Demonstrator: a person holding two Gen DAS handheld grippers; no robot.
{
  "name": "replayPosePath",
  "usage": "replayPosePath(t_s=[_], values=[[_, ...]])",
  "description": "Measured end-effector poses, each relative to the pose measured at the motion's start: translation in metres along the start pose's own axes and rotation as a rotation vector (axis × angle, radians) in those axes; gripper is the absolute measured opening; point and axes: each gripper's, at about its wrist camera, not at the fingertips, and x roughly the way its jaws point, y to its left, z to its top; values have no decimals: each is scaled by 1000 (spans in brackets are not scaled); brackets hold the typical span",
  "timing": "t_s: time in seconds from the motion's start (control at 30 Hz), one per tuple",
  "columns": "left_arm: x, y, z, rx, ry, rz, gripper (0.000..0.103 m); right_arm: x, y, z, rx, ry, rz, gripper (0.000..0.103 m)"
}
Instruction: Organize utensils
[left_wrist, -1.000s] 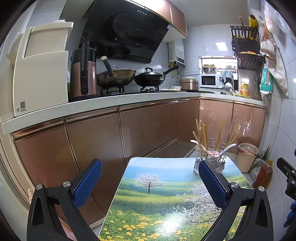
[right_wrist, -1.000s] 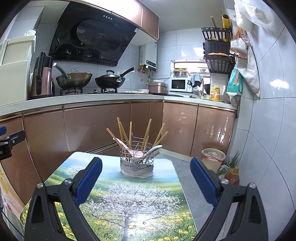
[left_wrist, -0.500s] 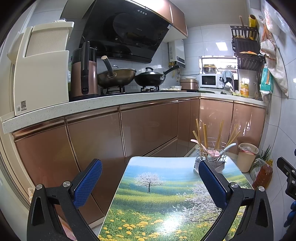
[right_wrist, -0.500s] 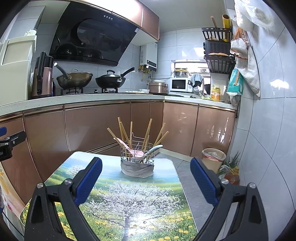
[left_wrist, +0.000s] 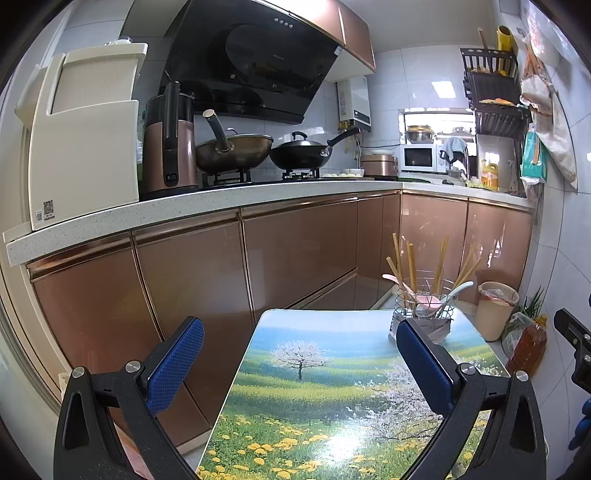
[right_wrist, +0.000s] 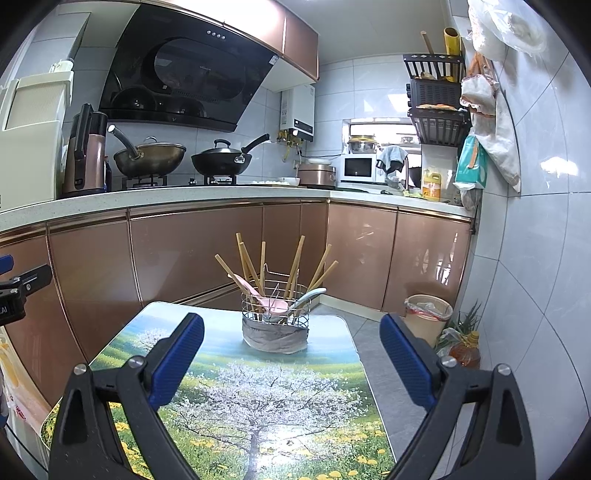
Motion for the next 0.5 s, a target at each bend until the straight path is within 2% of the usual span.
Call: replayPosePath(t_s=[0.5], values=[[-1, -4, 0, 5, 0, -5, 103, 1, 1, 0, 1, 1, 1, 96]])
